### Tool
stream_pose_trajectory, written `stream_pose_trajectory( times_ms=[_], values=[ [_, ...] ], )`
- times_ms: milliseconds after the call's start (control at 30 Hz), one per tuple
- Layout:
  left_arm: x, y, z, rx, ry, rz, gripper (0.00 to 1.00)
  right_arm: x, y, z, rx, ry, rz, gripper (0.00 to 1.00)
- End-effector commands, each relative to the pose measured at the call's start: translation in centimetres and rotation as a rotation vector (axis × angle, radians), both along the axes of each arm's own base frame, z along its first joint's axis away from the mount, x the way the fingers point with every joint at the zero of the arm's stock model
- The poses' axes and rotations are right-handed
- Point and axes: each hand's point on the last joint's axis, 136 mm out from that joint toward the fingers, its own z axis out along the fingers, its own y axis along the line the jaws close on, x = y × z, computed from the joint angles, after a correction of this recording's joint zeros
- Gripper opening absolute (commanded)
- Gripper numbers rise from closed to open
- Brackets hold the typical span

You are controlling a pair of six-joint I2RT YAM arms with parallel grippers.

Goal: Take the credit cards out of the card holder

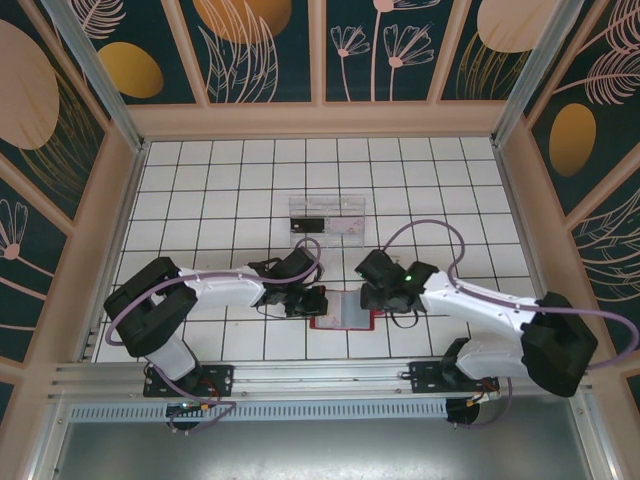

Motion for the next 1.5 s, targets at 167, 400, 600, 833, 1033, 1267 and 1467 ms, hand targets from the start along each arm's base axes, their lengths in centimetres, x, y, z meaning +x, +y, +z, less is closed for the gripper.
stream_pose_trajectory(
  times_ms=[167,400,600,833,1033,1267,1467],
  values=[
    [-0.2,0.7,-0.9,0.057,0.004,-0.014,0.02,0.8,-1.5,2.0,0.082,-0.065,-0.104,0.55],
    [0.9,0.6,1.0,0.058,-0.058,0.008,0.02,0.5,4.0,3.3,0.372,-0.047,0.025,0.49],
    [1.3,1.0,1.8,0.075,-0.083,0.022,0.03,0.2,6.8,4.0,0.54,-0.031,0.101,0.46],
    [1.6,2.2,2.2,0.124,-0.109,0.047,0.03,-0.3,9.2,3.7,0.651,0.007,0.186,0.4],
    [1.4,2.5,1.7,0.141,-0.101,0.053,0.03,-0.6,9.7,1.9,0.651,0.054,0.195,0.28],
    [1.3,2.0,1.3,0.137,-0.081,0.035,0.03,-1.3,9.1,-0.2,0.621,0.096,0.178,0.23],
    [1.2,1.8,0.8,0.141,-0.068,0.022,0.03,-1.5,9.2,-1.1,0.629,0.119,0.18,0.18]
  ],
)
